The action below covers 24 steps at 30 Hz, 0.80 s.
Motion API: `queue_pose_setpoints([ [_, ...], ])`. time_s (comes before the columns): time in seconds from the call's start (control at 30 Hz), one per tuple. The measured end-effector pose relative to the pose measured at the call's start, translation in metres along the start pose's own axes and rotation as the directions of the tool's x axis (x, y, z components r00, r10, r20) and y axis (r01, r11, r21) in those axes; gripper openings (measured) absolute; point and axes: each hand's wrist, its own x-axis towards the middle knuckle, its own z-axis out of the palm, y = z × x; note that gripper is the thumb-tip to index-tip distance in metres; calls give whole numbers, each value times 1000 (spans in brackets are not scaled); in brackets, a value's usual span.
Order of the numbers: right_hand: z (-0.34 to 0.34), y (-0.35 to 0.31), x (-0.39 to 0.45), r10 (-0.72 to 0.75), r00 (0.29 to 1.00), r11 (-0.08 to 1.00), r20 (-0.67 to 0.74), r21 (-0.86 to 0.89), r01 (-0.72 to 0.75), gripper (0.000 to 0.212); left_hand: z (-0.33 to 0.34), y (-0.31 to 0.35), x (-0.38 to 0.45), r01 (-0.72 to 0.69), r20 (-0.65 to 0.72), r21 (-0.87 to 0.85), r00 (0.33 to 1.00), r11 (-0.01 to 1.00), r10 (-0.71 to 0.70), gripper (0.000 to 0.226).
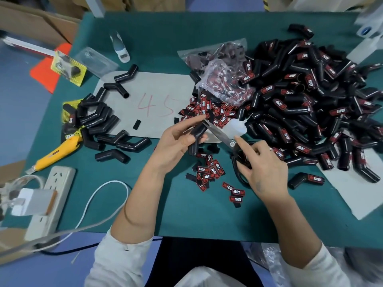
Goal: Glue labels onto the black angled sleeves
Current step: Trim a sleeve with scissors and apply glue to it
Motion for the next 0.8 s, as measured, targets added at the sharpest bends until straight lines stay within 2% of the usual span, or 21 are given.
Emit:
queue_pose_setpoints([
  [0.17,0,2,0,-21,1000,1000,22,-23,21,62,-2,2,0,13,-24,19,1000,1000,-12,71],
  [0.33,-1,5,0,-37,998,999,44,-35,38,58,-2,2,2,20,-49,57,999,998,-17,69],
  [0.43,-2,4,0,-39,998,999,52,-27,40,57,-3,1,2,28,-58,64,998,998,-24,73],
  [0.67,-3,5,-1,-41,998,998,48,-42,43,57,-3,2,3,36,-60,65,998,997,-32,99],
  [0.8,-2,5,0,-36,998,997,44,-66,39,57,-3,1,3,14,-58,65,998,998,-11,100],
])
